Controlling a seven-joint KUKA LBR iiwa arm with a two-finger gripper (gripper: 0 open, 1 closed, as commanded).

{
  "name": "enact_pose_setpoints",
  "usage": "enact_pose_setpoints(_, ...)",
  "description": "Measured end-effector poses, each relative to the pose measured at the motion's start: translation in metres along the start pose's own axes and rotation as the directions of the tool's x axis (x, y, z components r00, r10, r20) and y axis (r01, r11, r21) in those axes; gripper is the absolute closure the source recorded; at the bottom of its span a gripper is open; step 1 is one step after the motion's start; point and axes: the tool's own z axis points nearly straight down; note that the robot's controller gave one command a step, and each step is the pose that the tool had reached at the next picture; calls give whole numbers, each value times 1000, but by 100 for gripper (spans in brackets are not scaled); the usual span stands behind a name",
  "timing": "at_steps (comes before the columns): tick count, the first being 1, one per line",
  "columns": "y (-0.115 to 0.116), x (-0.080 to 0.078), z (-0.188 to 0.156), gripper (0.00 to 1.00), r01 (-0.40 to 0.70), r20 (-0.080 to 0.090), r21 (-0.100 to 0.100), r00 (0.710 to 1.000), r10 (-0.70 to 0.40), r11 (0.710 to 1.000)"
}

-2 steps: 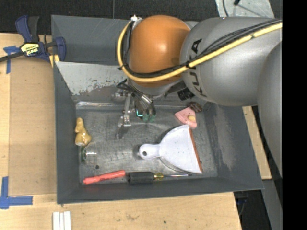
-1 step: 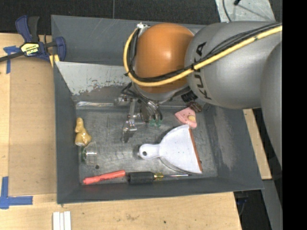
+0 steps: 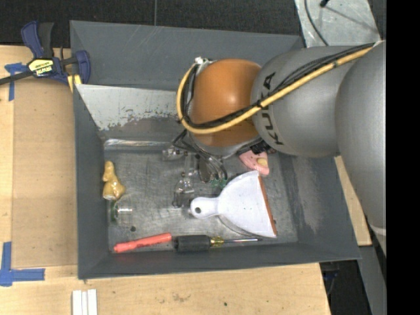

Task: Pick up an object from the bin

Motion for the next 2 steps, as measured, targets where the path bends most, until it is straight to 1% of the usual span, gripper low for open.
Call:
enact_pose_setpoints(1,-18,-12,33,0,54,-6,-1,999,-54,999)
enact_pose_setpoints(2,-54,11,42,0,107,-4,-1,994,-107,994)
